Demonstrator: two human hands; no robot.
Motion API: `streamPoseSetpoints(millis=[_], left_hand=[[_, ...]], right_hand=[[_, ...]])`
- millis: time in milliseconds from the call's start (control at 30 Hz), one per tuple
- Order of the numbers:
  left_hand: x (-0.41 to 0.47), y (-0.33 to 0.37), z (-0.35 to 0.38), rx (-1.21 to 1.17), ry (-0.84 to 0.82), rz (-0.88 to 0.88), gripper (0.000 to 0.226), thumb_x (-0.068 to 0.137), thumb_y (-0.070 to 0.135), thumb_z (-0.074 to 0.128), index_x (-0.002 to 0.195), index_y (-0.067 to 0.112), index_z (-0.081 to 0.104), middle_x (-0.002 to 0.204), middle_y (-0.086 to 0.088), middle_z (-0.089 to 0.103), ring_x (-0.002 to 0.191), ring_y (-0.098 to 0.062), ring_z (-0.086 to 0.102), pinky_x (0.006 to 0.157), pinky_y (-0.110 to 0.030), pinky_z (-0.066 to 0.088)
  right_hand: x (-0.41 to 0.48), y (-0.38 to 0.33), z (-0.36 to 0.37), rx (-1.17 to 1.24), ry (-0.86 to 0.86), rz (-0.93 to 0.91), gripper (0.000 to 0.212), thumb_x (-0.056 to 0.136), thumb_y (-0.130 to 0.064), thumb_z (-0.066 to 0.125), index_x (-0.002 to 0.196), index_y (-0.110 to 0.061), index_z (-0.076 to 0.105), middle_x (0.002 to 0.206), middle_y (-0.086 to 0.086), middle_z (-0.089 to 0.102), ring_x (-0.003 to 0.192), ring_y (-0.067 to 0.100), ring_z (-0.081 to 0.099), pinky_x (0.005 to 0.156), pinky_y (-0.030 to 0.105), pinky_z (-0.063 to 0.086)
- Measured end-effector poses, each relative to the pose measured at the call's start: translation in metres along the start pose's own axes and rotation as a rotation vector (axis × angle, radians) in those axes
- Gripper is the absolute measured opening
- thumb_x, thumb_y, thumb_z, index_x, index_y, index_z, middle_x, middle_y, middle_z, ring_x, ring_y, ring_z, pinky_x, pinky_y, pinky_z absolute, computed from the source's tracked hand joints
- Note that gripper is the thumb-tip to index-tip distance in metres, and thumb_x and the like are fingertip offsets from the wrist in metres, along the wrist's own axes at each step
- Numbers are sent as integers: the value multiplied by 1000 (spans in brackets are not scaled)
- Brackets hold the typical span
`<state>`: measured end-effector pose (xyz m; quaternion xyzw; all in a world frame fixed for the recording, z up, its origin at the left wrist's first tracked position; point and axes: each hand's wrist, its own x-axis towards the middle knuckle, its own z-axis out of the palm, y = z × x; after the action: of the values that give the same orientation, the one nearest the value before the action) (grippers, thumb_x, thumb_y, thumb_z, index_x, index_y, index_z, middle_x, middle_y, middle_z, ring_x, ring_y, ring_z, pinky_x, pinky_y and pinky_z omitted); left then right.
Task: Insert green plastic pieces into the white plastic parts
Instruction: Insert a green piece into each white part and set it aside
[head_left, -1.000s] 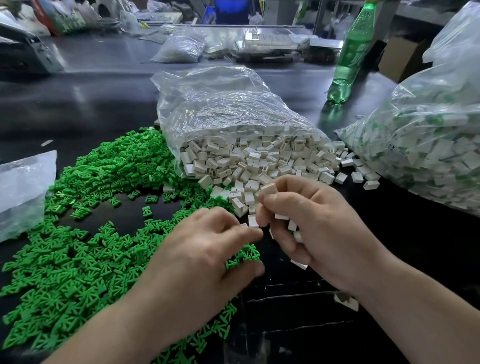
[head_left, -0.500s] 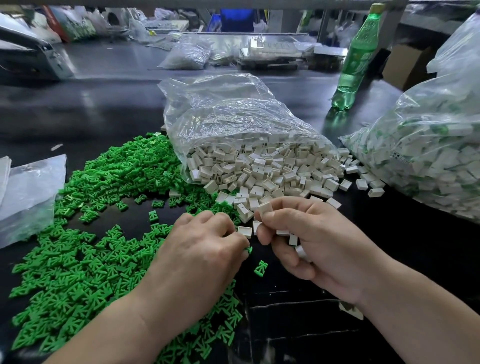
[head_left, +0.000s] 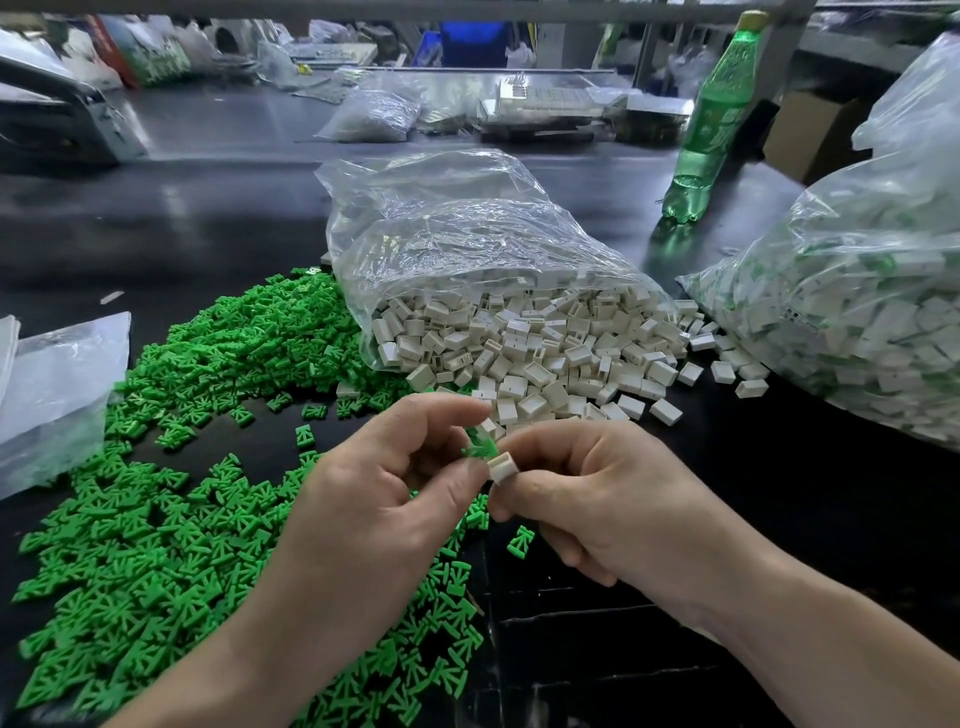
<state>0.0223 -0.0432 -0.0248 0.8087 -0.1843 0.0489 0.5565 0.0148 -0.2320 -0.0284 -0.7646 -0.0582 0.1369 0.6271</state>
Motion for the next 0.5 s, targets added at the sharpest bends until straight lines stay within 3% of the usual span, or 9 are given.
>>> streamPoseSetpoints(millis=[167,233,300,367,500], left_hand=[[0,5,2,-229,-2,-62,21,77,23,71,95,33,75,83,9,74,72,-1,67,64,-11,51],[0,5,2,-305,-9,-86,20,75,26,70,93,31,76,85,4,75,73,-6,68,63,-13,52],[0,3,2,-343,-33,-93,19,74,28,69,92,28,77,88,1,76,76,-9,70,64,-14,52],[1,2,2,-363,-50,-92,18,76,27,70,92,28,77,89,0,76,78,-10,71,64,-13,52],[0,-1,2,-349,-79,-79,19,77,35,74,95,29,75,87,0,76,74,-7,70,64,-15,53]], right_hand=[[-2,-1,-1,-12,21,-33,19,83,-38,66,91,-24,75,77,32,60,49,22,44,39,24,34],[-2,0,-1,-23,23,-74,16,87,-36,65,89,-24,75,66,21,62,44,12,45,39,20,35],[-3,1,0,-34,25,-114,14,92,-33,64,87,-26,75,53,-2,58,40,3,44,40,15,34],[-3,1,0,-14,25,-141,12,94,-31,65,89,-29,75,57,-10,62,40,2,46,40,12,35],[-3,0,-1,60,45,-163,11,93,-31,67,97,-27,76,77,12,68,48,6,48,41,15,37]])
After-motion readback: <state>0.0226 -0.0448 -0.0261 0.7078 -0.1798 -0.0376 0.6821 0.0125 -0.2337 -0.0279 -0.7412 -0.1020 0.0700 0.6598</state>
